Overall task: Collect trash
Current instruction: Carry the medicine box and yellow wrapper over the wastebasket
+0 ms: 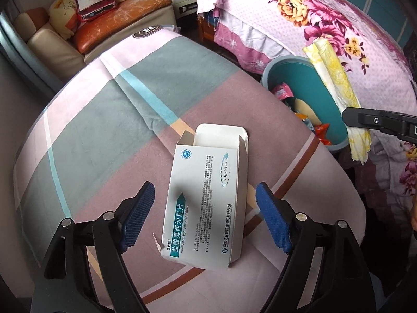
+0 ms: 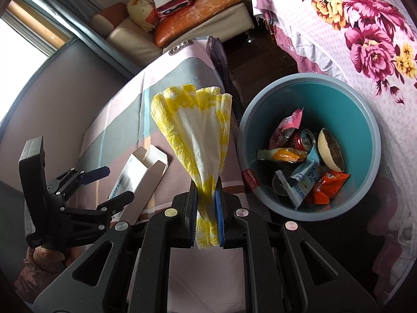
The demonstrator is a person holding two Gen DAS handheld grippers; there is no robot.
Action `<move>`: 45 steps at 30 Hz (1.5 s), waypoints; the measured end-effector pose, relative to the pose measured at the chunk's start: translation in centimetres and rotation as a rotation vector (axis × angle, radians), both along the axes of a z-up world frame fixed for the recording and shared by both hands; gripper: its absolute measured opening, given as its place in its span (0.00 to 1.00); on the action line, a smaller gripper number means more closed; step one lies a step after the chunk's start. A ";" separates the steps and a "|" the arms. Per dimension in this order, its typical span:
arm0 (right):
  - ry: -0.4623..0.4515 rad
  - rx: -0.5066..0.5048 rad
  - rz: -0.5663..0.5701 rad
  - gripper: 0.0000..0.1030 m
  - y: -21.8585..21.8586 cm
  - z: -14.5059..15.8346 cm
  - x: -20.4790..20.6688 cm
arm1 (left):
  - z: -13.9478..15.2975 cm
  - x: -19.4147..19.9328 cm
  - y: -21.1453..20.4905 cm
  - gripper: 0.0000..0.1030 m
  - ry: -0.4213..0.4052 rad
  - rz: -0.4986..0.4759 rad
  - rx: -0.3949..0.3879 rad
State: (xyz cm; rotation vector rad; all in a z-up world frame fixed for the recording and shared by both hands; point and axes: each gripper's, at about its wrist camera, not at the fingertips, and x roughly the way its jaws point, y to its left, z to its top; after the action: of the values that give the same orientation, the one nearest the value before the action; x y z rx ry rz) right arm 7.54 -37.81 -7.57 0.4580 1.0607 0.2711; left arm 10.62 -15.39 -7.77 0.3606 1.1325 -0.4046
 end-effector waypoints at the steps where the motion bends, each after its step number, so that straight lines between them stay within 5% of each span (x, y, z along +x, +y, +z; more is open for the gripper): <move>1: 0.001 0.000 0.006 0.11 0.3 0.0 0.1 | -0.4 0.0 0.2 0.81 0.010 -0.002 0.002; 12: 0.010 -0.031 0.022 0.11 1.5 0.5 0.7 | -3.5 0.5 1.5 0.88 0.079 0.020 -0.036; 15: 0.009 -0.038 0.013 0.11 1.7 0.6 0.8 | -3.0 0.0 1.4 0.63 0.050 0.018 -0.054; 22: -0.002 -0.039 -0.026 0.11 0.8 1.1 1.2 | -0.8 -0.1 0.6 0.60 -0.010 0.044 -0.069; 35: -0.036 -0.027 -0.131 0.11 -4.0 2.0 0.9 | 2.2 1.2 -6.9 0.60 -0.045 -0.046 -0.114; 45: -0.029 -0.027 -0.235 0.11 -9.8 1.3 0.3 | 1.7 2.4 -13.6 0.60 -0.021 -0.107 -0.116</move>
State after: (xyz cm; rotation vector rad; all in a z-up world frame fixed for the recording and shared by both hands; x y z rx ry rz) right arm 7.86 -47.61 -6.28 0.5481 0.9713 0.0551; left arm 13.03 -28.95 -6.08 0.3235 1.0672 -0.5566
